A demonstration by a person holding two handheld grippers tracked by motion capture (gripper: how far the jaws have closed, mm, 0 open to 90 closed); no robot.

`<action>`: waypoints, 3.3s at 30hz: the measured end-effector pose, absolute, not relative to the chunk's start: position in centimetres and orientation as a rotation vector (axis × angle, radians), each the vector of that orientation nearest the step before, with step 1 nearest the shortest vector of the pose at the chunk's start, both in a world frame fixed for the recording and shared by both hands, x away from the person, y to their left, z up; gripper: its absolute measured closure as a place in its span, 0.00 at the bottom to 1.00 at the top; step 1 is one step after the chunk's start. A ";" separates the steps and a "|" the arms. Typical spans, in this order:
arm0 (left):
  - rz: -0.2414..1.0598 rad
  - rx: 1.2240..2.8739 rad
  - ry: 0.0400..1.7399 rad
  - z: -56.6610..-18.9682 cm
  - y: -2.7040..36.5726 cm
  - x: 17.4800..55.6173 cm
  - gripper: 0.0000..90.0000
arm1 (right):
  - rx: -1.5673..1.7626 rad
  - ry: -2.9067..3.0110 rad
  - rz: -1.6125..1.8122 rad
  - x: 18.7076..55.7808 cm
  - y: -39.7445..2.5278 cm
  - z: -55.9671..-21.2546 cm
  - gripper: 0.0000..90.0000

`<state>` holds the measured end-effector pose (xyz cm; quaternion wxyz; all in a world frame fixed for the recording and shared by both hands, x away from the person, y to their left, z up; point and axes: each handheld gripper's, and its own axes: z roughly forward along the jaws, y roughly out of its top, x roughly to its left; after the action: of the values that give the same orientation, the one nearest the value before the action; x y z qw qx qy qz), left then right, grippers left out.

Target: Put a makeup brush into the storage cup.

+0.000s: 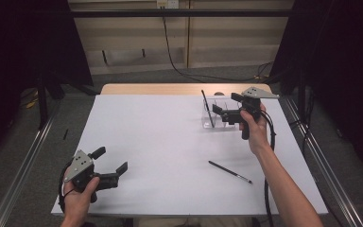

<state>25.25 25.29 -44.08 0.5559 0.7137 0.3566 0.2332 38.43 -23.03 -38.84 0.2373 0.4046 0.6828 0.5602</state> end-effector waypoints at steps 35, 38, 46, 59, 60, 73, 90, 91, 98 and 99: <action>0.555 1.682 0.845 -44.0 25.1 25.1 0.03 | 1.124 1.799 1.517 29.2 -27.4 -40.0 0.02; 0.557 1.680 0.842 -44.0 25.0 25.1 0.02 | 1.128 1.787 1.523 28.4 -27.8 -40.1 0.02; 0.561 1.672 0.837 -43.9 25.0 25.1 0.02 | 1.131 1.787 1.525 26.0 -28.1 -40.7 0.02; 0.557 1.691 0.828 -44.1 24.5 25.0 0.03 | 1.183 1.764 1.482 22.3 -30.0 -42.0 0.02; 0.554 1.692 0.828 -44.1 24.6 25.0 0.03 | 1.192 1.765 1.473 22.1 -30.2 -42.1 0.02; 0.563 1.667 0.819 -43.7 24.6 24.4 0.02 | 1.206 1.718 1.438 18.7 -30.9 -43.8 0.03; 0.563 1.665 0.823 -43.6 24.9 23.9 0.02 | 1.177 1.698 1.451 16.6 -31.7 -43.8 0.03; 0.562 1.665 0.824 -43.7 25.0 23.9 0.02 | 1.169 1.705 1.449 16.6 -31.7 -43.8 0.03; 0.560 1.668 0.829 -43.9 25.3 24.2 0.02 | 1.162 1.706 1.466 17.1 -31.2 -43.5 0.02; 0.557 1.663 0.828 -43.8 25.4 24.2 0.02 | 1.153 1.708 1.469 17.1 -31.1 -43.5 0.02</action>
<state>24.15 25.38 -43.84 0.5653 0.7073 0.3522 0.2368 17.13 -31.06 -43.48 0.3008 0.4345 0.6437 0.5535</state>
